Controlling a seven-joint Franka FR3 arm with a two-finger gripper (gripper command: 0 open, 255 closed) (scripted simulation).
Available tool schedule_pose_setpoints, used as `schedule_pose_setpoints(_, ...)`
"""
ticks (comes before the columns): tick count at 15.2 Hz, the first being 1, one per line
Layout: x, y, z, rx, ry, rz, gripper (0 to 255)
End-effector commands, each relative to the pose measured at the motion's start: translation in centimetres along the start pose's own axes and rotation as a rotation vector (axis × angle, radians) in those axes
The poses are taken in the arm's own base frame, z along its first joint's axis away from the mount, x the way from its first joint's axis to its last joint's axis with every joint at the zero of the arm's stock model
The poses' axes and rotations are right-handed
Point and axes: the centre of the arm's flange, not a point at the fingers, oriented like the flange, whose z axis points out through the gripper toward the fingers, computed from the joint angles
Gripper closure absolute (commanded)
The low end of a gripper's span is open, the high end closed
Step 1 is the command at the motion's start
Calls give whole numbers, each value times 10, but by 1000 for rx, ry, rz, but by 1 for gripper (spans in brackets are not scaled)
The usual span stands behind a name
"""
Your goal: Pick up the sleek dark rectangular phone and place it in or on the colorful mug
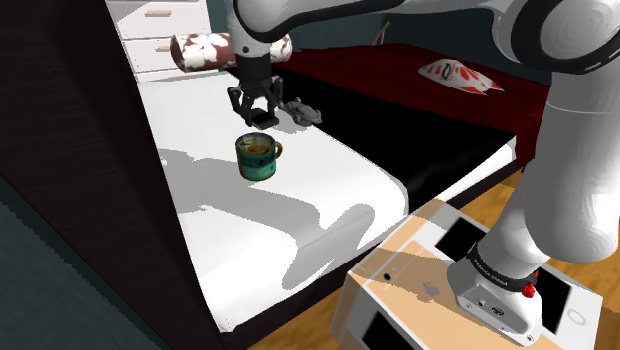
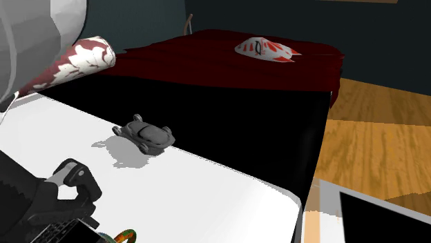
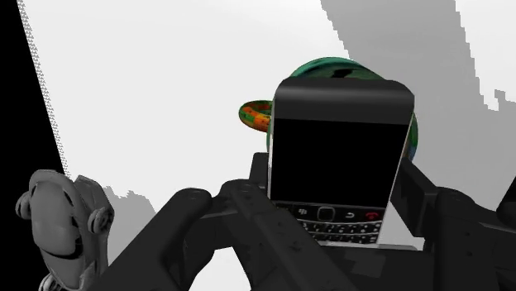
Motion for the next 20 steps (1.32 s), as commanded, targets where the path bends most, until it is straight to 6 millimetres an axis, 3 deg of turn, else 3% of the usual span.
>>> schedule_pose_setpoints(1,1,-2,11,0,1,1,255)
schedule_pose_setpoints(10,-1,-4,58,0,1,1,255)
schedule_pose_setpoints(18,-1,-4,60,0,1,1,255)
schedule_pose_setpoints(19,-1,-5,60,0,1,1,0)
schedule_pose_setpoints(20,0,-4,60,0,1,0,0)
